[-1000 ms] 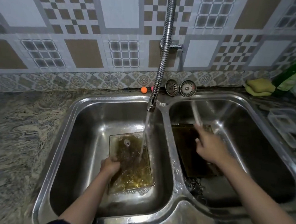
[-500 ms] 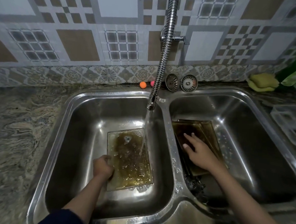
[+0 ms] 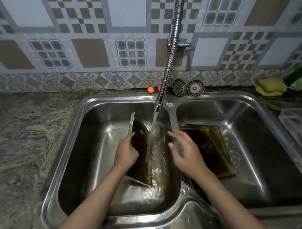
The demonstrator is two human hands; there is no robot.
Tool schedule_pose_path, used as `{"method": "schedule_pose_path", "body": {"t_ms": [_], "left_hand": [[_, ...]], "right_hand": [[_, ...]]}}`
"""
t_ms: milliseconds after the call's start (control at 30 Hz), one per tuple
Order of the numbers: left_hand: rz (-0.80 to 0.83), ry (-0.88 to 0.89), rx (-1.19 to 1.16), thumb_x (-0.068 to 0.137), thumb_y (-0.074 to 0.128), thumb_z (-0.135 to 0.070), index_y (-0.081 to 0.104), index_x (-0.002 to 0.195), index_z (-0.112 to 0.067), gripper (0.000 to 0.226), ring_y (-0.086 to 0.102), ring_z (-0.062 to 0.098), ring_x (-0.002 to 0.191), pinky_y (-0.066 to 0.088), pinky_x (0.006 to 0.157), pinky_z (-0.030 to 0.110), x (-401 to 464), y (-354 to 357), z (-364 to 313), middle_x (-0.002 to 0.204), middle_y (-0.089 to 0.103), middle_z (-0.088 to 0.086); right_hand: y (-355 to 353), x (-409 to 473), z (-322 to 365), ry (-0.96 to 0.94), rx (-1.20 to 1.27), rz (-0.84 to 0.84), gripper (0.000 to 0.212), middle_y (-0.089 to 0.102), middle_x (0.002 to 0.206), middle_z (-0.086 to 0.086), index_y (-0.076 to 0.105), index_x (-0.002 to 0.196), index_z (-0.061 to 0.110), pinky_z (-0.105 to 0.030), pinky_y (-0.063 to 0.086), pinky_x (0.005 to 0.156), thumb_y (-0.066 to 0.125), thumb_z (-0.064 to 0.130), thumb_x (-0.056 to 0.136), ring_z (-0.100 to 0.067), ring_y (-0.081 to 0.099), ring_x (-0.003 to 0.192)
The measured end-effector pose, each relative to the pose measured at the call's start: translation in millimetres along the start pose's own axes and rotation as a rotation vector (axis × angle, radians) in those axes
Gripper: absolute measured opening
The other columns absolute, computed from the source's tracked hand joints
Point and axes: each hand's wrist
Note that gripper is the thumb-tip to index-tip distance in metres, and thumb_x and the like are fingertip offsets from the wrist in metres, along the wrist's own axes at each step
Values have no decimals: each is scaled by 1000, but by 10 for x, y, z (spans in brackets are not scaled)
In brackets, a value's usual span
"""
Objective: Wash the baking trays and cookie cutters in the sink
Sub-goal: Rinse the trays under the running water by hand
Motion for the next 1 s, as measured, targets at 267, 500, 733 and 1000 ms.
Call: {"method": "schedule_pose_path", "body": {"t_ms": [267, 500, 733, 1000], "left_hand": [[-279, 132, -164, 89, 45, 1, 53, 129, -20, 47, 56, 19, 114, 45, 97, 30, -259, -320, -378, 125, 59, 4], [-377, -45, -544, 93, 44, 2, 56, 122, -18, 38, 50, 9, 121, 36, 108, 27, -390, -490, -552, 129, 56, 0], [-394, -298, -859, 93, 45, 3, 60, 118, -18, 36, 57, 17, 113, 41, 106, 39, -431, -429, -466, 122, 60, 7], [-260, -217, -890, 95, 44, 2, 58, 114, -26, 37, 62, 7, 88, 50, 77, 18, -614, -133, -660, 112, 65, 2]], "right_hand": [[543, 61, 240, -48, -21, 273, 54, 20, 158, 1, 28, 149, 21, -24, 15, 116, 45, 30, 98, -13, 18, 145], [583, 741, 372, 103, -356, 349, 67, -12, 159, -11, 1, 153, 15, -50, -3, 116, 24, 50, 99, -27, -6, 147], [369, 703, 656, -319, -707, 739, 61, -8, 160, 1, 2, 153, 20, -47, 2, 117, 25, 42, 101, -17, -5, 148], [376, 810, 563, -232, -734, 586, 62, -7, 161, -6, 5, 153, 20, -56, 0, 114, 23, 47, 100, -27, -6, 148]]}}
Point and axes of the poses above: each hand's wrist, its own x-axis towards the middle knuckle, its own y-axis out of the palm, z = x × y
